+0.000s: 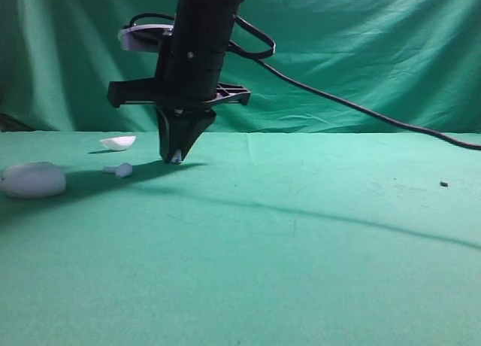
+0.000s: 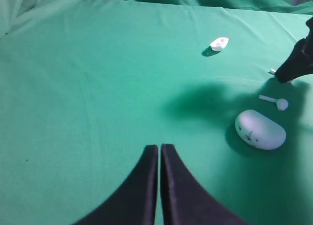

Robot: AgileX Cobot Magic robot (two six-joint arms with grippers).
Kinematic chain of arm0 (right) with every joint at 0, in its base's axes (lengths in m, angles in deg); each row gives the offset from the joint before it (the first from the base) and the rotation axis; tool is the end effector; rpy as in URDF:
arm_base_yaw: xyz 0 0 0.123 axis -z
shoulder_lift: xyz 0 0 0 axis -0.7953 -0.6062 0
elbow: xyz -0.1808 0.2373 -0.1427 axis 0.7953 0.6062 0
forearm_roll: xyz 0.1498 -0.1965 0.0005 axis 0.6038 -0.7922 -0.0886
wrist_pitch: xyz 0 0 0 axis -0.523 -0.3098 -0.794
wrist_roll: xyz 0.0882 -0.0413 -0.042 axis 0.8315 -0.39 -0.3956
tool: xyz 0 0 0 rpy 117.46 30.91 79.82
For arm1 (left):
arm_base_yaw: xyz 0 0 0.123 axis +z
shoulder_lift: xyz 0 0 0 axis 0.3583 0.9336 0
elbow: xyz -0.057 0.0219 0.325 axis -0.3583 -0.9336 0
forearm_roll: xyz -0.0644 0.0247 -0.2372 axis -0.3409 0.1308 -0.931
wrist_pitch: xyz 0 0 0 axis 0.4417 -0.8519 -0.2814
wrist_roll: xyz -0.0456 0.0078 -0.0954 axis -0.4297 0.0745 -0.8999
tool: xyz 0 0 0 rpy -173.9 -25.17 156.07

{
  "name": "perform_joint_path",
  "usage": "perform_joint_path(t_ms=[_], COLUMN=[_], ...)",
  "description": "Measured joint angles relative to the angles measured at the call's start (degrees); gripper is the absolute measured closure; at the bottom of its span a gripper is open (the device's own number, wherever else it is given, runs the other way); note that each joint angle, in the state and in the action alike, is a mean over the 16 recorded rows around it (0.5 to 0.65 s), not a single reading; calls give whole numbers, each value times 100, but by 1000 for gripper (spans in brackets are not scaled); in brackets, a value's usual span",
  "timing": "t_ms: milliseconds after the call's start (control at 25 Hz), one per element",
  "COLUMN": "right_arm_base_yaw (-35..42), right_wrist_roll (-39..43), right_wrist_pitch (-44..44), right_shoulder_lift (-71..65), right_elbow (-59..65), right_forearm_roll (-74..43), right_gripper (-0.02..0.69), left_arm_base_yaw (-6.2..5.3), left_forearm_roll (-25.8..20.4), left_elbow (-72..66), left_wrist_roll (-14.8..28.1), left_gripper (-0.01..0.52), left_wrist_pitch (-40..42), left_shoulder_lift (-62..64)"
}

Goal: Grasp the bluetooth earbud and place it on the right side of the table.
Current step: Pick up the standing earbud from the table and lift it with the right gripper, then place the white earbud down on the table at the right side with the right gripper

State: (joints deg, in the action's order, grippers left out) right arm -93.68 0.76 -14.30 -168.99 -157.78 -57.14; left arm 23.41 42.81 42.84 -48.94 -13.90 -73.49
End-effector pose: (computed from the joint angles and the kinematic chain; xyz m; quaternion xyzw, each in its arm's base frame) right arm 0.4238 0.3608 0.1783 -0.3817 0.8934 0.0457 0.2327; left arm 0.0167 -0.0042 0.1725 -0.0248 0.7934 -0.0222 0.6078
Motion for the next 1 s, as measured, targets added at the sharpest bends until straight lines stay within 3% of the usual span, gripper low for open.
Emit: perform_joint_path(t_ms=[200,560,1000], right_arm_base_yaw=[15,270,1475], right_wrist_roll=[2,117,502], right_wrist_pitch=[-191,-1173,-2264], right_shoulder_lift=[136,906,2536], right_elbow=[-68,-210,449], right_forearm_roll=[-21,-58,-50], right_gripper=[587,587,587], left_arm_base_yaw=[0,0,0], left_forearm_roll=[0,0,0], left_elbow=[0,0,0], left_wrist_roll=[0,0,0], left_gripper=[514,514,514], left_wrist_pitch=[0,0,0], left_shoulder_lift=[0,0,0])
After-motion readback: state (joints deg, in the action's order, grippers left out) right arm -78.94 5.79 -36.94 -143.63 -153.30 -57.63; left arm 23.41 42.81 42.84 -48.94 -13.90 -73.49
